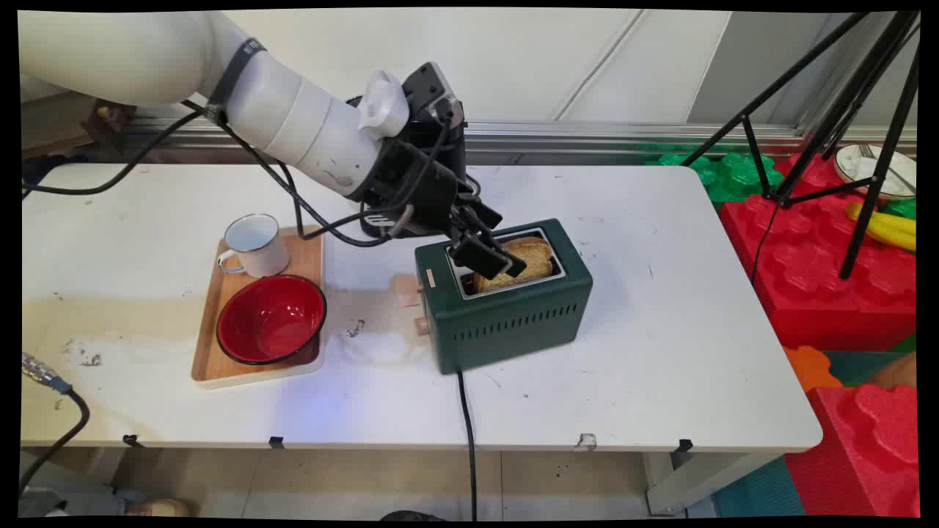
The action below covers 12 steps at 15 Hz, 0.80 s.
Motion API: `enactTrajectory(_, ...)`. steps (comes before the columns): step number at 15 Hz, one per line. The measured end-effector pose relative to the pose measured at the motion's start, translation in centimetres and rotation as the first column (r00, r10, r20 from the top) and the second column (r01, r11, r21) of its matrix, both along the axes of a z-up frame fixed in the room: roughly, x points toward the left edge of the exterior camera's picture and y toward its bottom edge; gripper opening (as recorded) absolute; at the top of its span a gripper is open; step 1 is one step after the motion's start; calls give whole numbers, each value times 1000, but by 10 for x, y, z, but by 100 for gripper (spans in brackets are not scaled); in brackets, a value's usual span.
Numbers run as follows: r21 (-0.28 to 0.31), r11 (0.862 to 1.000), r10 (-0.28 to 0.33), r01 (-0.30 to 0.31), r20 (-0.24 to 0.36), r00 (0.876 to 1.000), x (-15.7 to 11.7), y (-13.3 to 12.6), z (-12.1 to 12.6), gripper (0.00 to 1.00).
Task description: Press the toaster switch
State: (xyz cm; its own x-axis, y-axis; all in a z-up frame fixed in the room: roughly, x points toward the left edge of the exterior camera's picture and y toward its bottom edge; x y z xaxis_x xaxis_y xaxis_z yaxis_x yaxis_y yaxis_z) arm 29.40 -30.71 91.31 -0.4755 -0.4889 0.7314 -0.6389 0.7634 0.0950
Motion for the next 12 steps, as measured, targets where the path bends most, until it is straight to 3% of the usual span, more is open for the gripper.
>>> enactTrajectory(12, -55, 998, -18, 17, -4, 1000, 35, 27, 26, 100)
